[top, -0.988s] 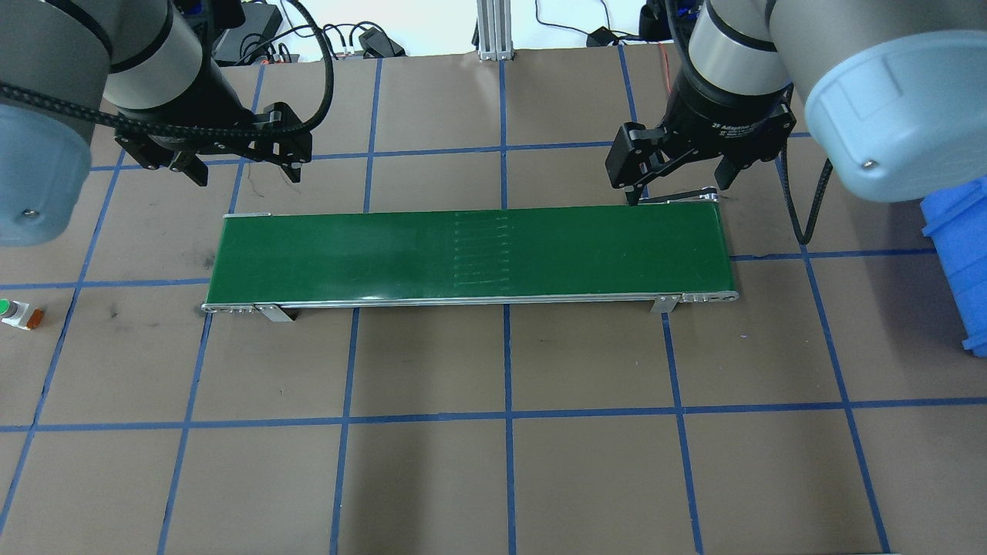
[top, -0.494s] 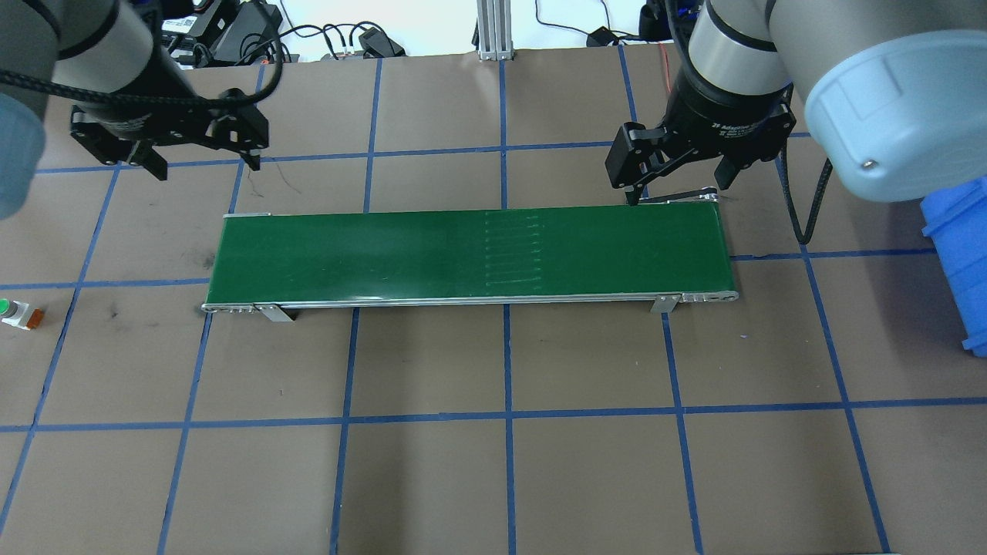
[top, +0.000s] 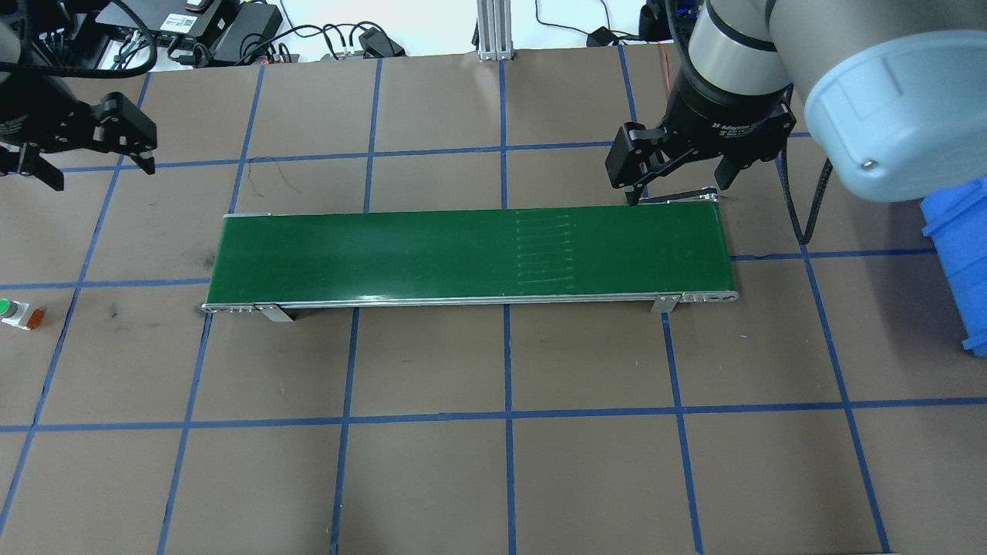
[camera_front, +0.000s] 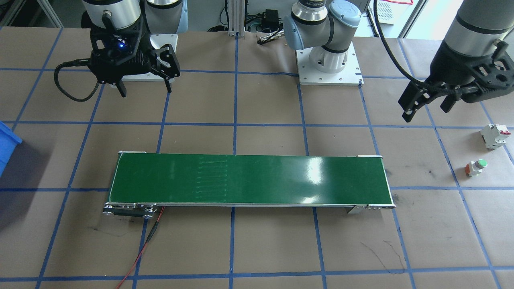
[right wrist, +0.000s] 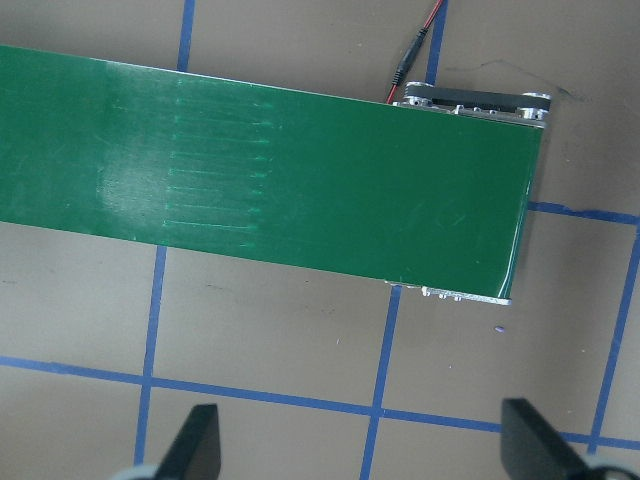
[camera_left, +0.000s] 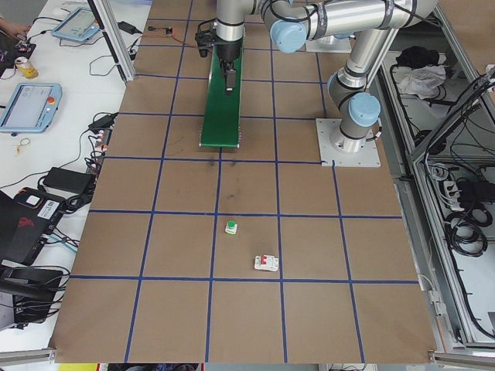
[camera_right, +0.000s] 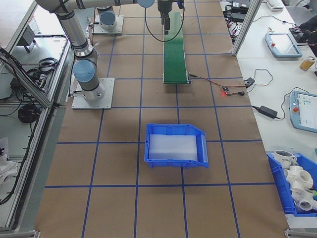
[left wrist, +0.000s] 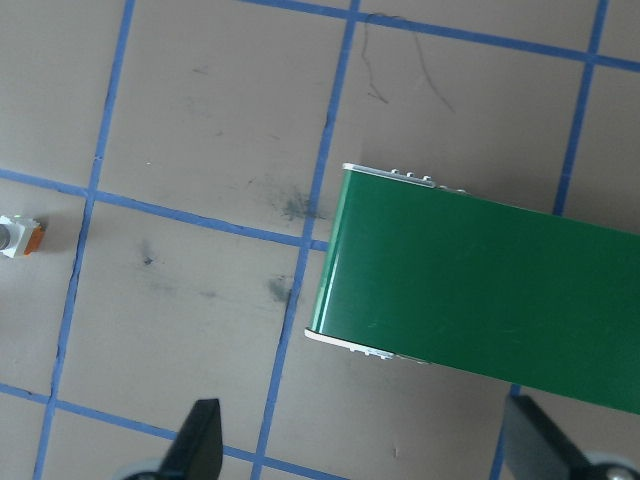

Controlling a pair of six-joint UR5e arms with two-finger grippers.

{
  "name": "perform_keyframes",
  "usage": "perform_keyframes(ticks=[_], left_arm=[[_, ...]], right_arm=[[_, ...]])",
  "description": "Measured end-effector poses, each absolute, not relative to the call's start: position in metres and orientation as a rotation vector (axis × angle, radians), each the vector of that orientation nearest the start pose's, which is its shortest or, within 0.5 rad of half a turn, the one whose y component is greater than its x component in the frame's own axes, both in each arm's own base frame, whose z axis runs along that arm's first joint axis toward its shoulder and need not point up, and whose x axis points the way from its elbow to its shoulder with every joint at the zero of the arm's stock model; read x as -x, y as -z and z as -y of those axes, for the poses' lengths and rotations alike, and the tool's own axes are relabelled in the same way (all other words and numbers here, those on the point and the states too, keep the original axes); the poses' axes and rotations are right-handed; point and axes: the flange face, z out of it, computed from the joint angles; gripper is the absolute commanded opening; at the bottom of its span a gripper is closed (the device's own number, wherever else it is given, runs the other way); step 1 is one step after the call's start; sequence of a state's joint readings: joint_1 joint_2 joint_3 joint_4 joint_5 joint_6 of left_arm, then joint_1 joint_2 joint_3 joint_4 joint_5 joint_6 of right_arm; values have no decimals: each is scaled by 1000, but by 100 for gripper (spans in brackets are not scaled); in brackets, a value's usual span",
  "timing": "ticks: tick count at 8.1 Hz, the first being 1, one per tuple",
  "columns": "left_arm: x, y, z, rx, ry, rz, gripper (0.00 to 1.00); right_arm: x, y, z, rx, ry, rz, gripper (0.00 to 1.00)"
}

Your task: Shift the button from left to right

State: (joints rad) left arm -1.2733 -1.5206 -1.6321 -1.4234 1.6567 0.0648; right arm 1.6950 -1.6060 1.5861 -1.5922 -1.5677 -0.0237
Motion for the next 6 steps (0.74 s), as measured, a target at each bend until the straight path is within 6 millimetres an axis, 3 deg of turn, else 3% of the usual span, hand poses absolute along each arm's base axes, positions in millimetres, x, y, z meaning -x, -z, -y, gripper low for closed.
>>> perform_keyframes(ticks=[1,3,5,6], left_arm=[[-56,-493,498,383,158,-3001,100],[-149,-473,500,451,113,-2988,100],[-253,-412,503,567,-21,-3003,100],[-291,-381,506,549,-69,-3024,100]], right_arm=[[-192,-500,461,232,65,-3127,100],[-192,-500,461,231,65,-3127,100],[-192,-500,461,231,65,-3127,100],[-192,-500,461,231,65,-3127,100]])
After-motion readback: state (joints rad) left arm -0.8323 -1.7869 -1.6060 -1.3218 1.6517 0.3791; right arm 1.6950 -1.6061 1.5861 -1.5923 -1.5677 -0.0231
